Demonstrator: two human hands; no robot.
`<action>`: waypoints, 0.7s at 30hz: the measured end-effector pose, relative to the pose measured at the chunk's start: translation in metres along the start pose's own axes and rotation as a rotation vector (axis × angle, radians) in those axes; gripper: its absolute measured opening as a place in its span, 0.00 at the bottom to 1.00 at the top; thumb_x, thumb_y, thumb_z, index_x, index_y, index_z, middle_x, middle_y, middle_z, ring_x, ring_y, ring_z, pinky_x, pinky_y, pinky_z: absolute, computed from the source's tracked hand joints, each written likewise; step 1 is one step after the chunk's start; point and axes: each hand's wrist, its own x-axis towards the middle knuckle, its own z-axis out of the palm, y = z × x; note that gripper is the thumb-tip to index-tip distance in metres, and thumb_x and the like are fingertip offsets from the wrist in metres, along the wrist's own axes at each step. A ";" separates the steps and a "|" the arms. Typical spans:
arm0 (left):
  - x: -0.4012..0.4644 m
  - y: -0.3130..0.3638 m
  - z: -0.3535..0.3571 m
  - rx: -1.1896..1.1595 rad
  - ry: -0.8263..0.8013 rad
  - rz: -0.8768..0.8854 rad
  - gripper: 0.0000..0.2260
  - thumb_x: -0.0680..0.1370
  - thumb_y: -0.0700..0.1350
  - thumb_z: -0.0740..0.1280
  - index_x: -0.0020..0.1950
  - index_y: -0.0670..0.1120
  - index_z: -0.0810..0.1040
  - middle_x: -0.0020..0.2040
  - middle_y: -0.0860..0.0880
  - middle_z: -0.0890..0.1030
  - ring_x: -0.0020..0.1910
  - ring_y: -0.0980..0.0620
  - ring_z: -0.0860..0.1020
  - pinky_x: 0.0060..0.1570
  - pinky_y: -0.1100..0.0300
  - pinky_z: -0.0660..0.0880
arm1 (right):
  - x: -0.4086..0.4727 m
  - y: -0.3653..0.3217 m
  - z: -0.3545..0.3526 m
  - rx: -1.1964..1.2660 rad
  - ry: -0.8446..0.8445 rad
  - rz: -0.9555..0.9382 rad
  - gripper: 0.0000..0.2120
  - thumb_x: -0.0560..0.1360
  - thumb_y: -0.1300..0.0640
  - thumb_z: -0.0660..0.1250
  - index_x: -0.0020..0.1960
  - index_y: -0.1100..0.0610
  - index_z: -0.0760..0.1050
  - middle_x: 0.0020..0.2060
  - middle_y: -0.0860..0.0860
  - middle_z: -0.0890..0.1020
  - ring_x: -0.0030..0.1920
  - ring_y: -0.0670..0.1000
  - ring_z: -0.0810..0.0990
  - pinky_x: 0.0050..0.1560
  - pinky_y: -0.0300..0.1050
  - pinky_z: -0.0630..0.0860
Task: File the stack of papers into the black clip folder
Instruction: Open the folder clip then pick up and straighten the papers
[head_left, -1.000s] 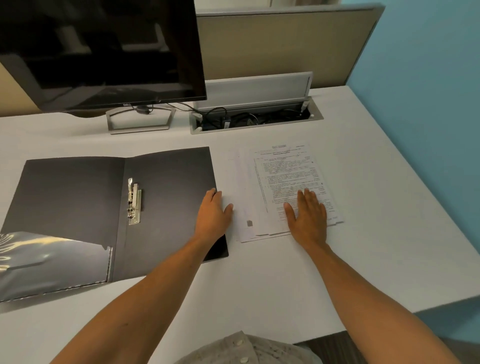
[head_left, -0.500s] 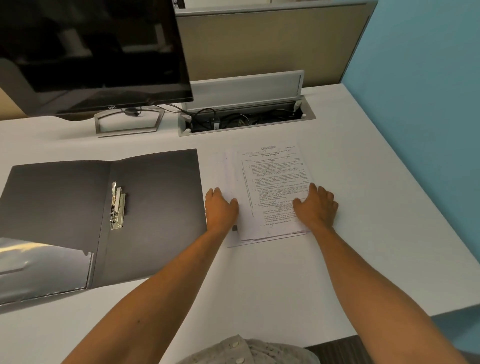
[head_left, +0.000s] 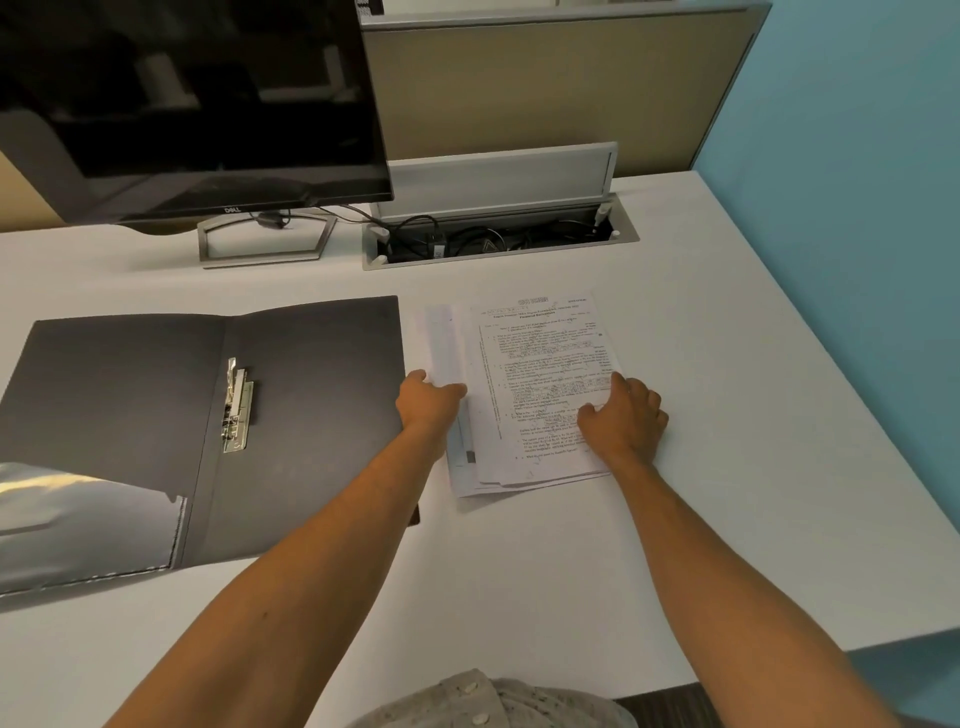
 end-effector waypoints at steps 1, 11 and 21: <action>0.000 -0.001 -0.001 -0.028 -0.007 -0.025 0.29 0.73 0.40 0.73 0.71 0.43 0.67 0.64 0.44 0.75 0.59 0.43 0.75 0.57 0.51 0.74 | -0.001 0.000 0.000 0.004 0.000 -0.001 0.27 0.72 0.51 0.65 0.68 0.58 0.67 0.64 0.57 0.73 0.64 0.59 0.68 0.63 0.56 0.65; -0.002 -0.005 -0.003 0.027 -0.212 0.122 0.19 0.73 0.40 0.73 0.59 0.50 0.70 0.52 0.51 0.79 0.48 0.50 0.80 0.52 0.45 0.80 | -0.008 -0.004 0.005 0.071 0.030 -0.025 0.23 0.70 0.50 0.68 0.62 0.57 0.70 0.60 0.56 0.75 0.61 0.58 0.70 0.60 0.54 0.67; -0.003 -0.015 -0.008 -0.027 -0.297 0.191 0.24 0.74 0.36 0.72 0.63 0.55 0.67 0.55 0.53 0.78 0.54 0.50 0.79 0.51 0.46 0.79 | -0.014 -0.009 0.009 0.133 0.051 -0.024 0.22 0.72 0.49 0.67 0.63 0.57 0.70 0.59 0.56 0.77 0.61 0.58 0.71 0.59 0.53 0.67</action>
